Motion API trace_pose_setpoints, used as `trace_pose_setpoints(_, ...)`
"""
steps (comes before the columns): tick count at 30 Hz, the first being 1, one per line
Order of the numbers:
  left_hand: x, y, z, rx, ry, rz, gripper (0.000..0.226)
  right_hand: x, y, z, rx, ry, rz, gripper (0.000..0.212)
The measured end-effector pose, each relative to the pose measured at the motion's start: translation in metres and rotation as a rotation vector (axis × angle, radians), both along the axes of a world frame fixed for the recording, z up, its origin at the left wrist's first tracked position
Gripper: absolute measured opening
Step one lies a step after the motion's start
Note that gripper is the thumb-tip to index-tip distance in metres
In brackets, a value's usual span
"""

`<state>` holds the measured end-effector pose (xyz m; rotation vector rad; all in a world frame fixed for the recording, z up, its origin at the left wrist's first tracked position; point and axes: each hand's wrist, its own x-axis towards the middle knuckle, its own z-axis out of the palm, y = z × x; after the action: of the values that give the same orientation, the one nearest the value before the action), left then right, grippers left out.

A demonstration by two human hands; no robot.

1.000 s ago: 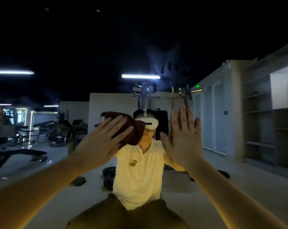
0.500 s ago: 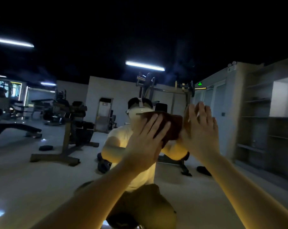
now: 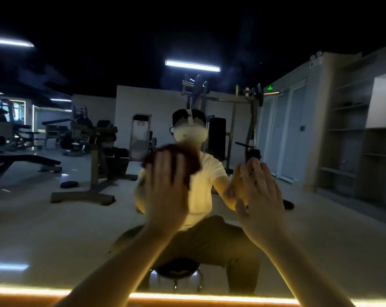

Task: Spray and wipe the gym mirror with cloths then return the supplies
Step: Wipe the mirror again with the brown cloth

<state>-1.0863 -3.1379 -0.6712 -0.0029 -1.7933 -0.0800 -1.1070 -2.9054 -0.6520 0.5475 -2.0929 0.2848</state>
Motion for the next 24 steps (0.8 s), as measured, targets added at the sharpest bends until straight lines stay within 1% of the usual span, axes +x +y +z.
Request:
trace_pose_setpoints(2,-0.013,0.044,-0.021,-0.169,-0.035,-0.033,0.073,-0.002,0.009,-0.015,0.017,0.029,0.028,0.087)
trace_pose_setpoints(4,-0.02,0.063,-0.031,-0.256,-0.079,-0.043,0.072,-0.003,0.016,-0.03,0.008,0.073,0.052,0.088)
trace_pose_setpoints(6,-0.017,0.047,-0.029,-0.344,-0.089,-0.013,0.069,-0.005,0.021,-0.042,-0.014,0.111,0.074,0.086)
trace_pose_setpoints(7,-0.013,0.03,-0.03,-0.357,-0.089,0.014,0.069,-0.007,0.022,-0.046,-0.023,0.13,0.084,0.082)
trace_pose_setpoints(9,0.0,-0.016,-0.04,-0.25,-0.075,0.068,0.074,-0.011,0.019,-0.056,-0.038,0.165,0.088,0.078)
trace_pose_setpoints(12,0.028,-0.075,-0.077,0.039,-0.023,0.13,0.065,-0.013,0.013,-0.072,-0.079,0.177,0.091,0.077)
trace_pose_setpoints(13,0.032,-0.08,-0.089,0.126,-0.018,0.128,0.065,-0.013,0.012,-0.078,-0.082,0.176,0.093,0.077)
trace_pose_setpoints(15,0.03,-0.062,-0.108,0.282,-0.007,0.093,0.069,-0.014,0.012,-0.086,-0.065,0.181,0.105,0.077)
trace_pose_setpoints(17,0.019,-0.024,-0.125,0.332,-0.019,0.042,0.071,-0.014,0.016,-0.091,-0.054,0.177,0.118,0.076)
trace_pose_setpoints(20,0.003,0.036,-0.155,0.212,-0.096,0.01,0.073,-0.012,0.024,-0.094,-0.075,0.162,0.136,0.078)
trace_pose_setpoints(22,-0.004,0.067,-0.172,0.063,-0.187,-0.023,0.078,-0.01,0.031,-0.1,-0.068,0.14,0.131,0.075)
trace_pose_setpoints(24,-0.006,0.081,-0.177,-0.13,-0.23,-0.092,0.074,-0.009,0.038,-0.108,-0.057,0.119,0.138,0.074)
